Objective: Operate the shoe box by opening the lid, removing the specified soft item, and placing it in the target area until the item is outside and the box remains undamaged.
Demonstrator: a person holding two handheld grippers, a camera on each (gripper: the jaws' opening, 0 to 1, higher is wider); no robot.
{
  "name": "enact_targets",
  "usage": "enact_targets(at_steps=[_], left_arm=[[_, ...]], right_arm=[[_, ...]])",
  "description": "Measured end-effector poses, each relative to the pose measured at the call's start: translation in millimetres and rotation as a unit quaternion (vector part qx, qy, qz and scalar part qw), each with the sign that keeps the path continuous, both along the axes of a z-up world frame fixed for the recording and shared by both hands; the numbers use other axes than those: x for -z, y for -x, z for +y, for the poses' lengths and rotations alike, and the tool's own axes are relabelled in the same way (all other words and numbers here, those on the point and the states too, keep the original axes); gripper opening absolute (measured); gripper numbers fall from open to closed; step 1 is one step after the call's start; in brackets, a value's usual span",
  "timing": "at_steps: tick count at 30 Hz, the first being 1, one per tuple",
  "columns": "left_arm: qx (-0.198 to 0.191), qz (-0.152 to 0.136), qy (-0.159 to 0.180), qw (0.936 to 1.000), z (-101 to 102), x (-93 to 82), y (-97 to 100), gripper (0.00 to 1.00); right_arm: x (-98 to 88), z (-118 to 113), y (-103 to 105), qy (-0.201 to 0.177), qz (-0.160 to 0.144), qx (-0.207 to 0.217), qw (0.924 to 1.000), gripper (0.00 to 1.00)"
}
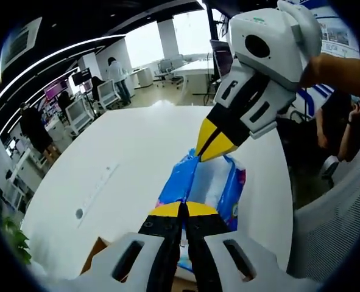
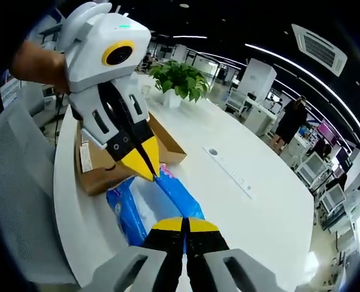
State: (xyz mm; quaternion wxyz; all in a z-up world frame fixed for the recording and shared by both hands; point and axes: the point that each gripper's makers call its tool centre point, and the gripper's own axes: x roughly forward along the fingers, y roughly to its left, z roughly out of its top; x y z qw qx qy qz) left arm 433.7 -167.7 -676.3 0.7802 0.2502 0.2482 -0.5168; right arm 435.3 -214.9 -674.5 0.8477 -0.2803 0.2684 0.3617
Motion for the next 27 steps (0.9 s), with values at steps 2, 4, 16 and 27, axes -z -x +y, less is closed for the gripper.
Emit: enact_targets(at_steps=[2,4,16,27], left_arm=[[0.003,0.001,0.001,1.0,-6.1,1.1,-2.1,0.0],[0.007,0.004,0.001,1.0,-12.4,3.3,-3.3,0.0],[0.034,0.018,0.002,0.9993,-50.4,15.6,-8.5,0.0],[0.043,0.039,0.01,0.9982,-78.1,34.0,-10.5,0.0]], right_arm=[[1.3,-6.4,-2.3,0.003,0.001,0.003,1.0,0.0],[1.7,-12.4,-4.2,0.005,0.001,0.006,1.0,0.0],[13.8,-50.3,-12.7,0.018,0.011,0.028,0.9994,0.0],[29.3,-78.0,-18.0,0.029,0.023,0.042,0.9984,0.0]])
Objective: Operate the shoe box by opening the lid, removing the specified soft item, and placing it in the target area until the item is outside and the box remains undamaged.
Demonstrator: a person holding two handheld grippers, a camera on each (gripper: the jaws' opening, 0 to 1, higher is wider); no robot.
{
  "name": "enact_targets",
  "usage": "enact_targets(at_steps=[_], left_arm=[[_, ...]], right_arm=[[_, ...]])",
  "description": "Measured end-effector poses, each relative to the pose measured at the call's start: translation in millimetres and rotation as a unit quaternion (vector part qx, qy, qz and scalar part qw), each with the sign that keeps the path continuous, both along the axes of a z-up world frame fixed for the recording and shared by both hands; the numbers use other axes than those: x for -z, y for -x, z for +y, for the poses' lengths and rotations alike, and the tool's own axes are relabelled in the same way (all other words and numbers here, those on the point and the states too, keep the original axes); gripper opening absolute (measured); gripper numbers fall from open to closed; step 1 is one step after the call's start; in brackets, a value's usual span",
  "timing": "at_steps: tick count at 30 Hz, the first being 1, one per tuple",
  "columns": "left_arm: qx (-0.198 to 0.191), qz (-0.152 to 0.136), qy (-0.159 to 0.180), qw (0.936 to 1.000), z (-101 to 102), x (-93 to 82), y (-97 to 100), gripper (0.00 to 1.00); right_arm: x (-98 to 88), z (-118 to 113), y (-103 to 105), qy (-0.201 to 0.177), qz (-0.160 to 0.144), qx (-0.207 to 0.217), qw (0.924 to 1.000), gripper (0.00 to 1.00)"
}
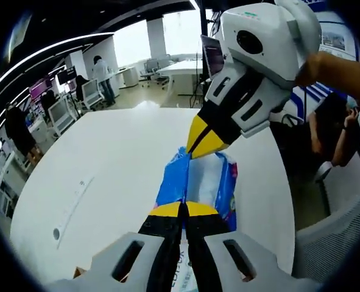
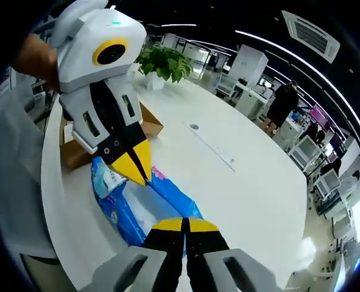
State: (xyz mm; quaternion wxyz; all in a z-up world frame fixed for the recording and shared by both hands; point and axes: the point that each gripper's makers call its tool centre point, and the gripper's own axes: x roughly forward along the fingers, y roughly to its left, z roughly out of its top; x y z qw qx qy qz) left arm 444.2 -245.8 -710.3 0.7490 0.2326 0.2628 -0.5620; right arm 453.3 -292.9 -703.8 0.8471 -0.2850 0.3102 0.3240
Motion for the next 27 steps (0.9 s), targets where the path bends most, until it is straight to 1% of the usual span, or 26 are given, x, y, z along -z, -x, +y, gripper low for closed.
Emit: enact_targets(at_steps=[8,13,18,24,27], left_arm=[[0.007,0.013,0.003,0.9999,-19.2,10.2,-2.7,0.0],[0.007,0.027,0.007,0.9996,-29.6,18.9,-4.4,0.0],[0.01,0.033,0.005,0.9994,-36.7,29.0,-6.0,0.0],[0.005,0.05,0.006,0.9987,-45.2,43.3,-10.1,0.0],[0.008,0.057,0.003,0.9984,-48.4,50.9,-8.3,0.0]], right_arm=[[9.6,-20.1,-4.0,0.008,0.01,0.007,0.9999,0.0],[17.8,-29.9,-7.8,0.011,0.017,0.011,0.9997,0.0],[27.0,-35.2,-8.0,0.018,0.024,0.012,0.9995,0.0],[40.9,-42.1,-9.2,0.022,0.036,0.014,0.999,0.0],[48.2,-44.7,-9.6,0.023,0.044,0.014,0.9987,0.0]])
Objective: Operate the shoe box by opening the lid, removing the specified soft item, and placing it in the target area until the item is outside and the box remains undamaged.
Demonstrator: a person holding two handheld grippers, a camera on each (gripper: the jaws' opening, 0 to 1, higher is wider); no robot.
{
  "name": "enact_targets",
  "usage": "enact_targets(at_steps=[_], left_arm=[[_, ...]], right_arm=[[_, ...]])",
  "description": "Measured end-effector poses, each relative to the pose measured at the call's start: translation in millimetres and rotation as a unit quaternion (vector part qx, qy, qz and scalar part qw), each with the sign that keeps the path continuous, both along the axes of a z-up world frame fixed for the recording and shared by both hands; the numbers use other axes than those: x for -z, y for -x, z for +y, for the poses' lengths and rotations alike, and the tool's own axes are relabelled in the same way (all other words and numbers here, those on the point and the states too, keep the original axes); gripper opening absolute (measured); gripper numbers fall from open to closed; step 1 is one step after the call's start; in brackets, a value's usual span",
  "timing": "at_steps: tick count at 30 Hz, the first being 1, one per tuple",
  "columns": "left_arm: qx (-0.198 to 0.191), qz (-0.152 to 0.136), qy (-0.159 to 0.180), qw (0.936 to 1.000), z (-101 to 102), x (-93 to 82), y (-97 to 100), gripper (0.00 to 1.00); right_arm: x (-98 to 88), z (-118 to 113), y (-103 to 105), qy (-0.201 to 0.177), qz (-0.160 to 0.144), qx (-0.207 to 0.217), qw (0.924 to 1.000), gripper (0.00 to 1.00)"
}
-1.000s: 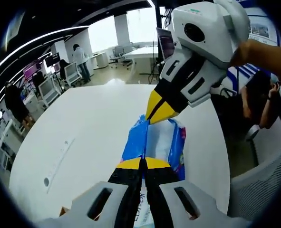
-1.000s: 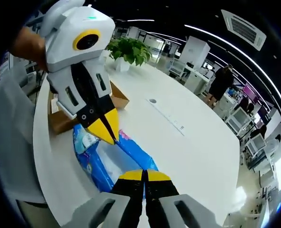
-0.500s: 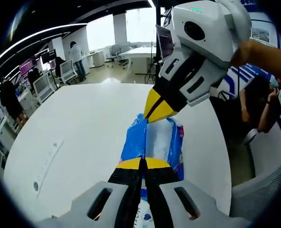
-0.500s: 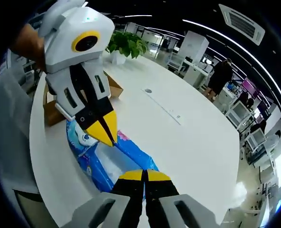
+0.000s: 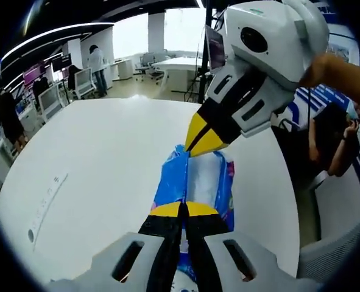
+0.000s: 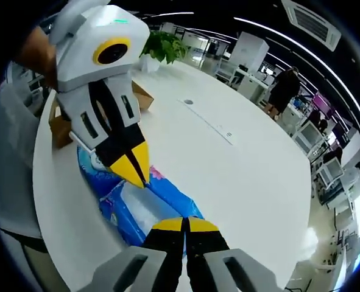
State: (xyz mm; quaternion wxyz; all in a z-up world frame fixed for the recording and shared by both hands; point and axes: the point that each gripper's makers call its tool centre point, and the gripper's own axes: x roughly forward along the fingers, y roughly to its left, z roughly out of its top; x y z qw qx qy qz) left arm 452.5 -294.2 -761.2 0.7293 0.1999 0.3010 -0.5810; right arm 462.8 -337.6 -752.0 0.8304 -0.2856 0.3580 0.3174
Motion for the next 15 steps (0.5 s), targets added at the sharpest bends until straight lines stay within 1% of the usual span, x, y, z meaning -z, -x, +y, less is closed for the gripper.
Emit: enact_targets(at_steps=[4,8,15], left_arm=[[0.001,0.004,-0.006,1.0,-1.5,10.0,-2.8,0.0],[-0.002,0.017,-0.009,0.9998,-0.6,17.8,-3.6,0.0],[0.002,0.023,-0.014,0.9996,-1.9,29.0,-1.9,0.0]], right_arm=[[13.0,-2.6,0.0,0.008,0.013,-0.007,0.9999,0.0],[22.7,-3.5,-2.5,0.011,0.019,-0.01,0.9997,0.0],[31.0,-3.8,-2.6,0.017,0.023,-0.013,0.9995,0.0]])
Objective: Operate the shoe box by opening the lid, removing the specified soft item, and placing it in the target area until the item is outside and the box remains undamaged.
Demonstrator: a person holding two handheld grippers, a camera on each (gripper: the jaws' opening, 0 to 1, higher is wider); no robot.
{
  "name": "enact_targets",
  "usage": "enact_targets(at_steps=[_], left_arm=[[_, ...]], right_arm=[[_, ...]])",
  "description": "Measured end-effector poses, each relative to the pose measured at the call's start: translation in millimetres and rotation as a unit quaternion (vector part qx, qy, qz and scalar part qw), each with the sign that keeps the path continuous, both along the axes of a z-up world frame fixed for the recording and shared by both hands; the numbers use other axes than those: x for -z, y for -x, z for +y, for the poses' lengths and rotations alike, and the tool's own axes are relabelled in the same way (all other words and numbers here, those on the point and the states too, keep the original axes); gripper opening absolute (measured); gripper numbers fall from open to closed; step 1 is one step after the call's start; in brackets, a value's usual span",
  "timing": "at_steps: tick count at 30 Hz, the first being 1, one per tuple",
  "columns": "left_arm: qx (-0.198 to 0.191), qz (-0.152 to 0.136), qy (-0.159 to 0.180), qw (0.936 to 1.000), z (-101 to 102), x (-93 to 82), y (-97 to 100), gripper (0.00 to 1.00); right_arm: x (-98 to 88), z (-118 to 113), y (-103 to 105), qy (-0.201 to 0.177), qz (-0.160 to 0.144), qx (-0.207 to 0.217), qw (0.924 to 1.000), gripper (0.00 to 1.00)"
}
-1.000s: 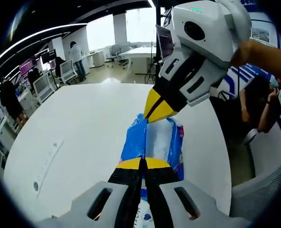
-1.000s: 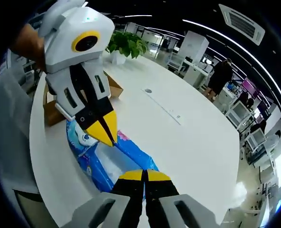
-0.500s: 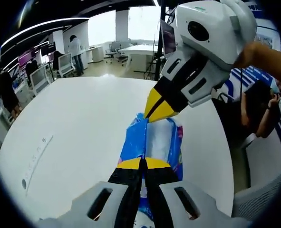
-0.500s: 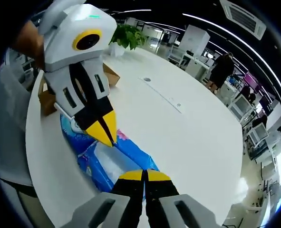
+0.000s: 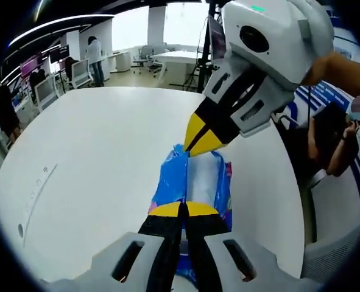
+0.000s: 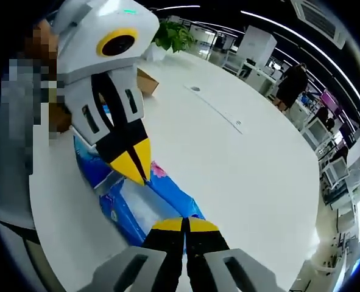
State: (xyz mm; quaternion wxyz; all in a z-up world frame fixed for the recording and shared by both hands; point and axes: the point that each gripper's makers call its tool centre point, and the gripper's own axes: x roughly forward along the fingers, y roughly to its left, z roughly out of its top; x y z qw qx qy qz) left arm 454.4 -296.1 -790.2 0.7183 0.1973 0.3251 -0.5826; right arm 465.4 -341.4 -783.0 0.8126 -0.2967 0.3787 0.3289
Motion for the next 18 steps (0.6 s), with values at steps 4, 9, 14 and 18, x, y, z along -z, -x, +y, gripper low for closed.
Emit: enact_targets(at_steps=[4,9,14,18], left_arm=[[-0.001,0.005,0.001,1.0,-1.0,2.7,1.3,0.0],[-0.003,0.009,0.001,1.0,-1.4,6.2,-0.2,0.0],[-0.006,0.013,0.004,0.9999,-2.7,6.7,0.6,0.0],[-0.003,0.01,0.002,0.9999,-2.7,7.0,1.0,0.0]], right_arm=[[4.5,-1.6,1.0,-0.003,0.004,0.007,1.0,0.0],[11.3,-2.1,2.6,0.0,0.006,0.008,1.0,0.0],[9.4,-2.7,2.7,-0.003,0.005,0.011,0.9999,0.0],[10.6,-2.5,4.6,-0.002,0.008,0.014,0.9999,0.0]])
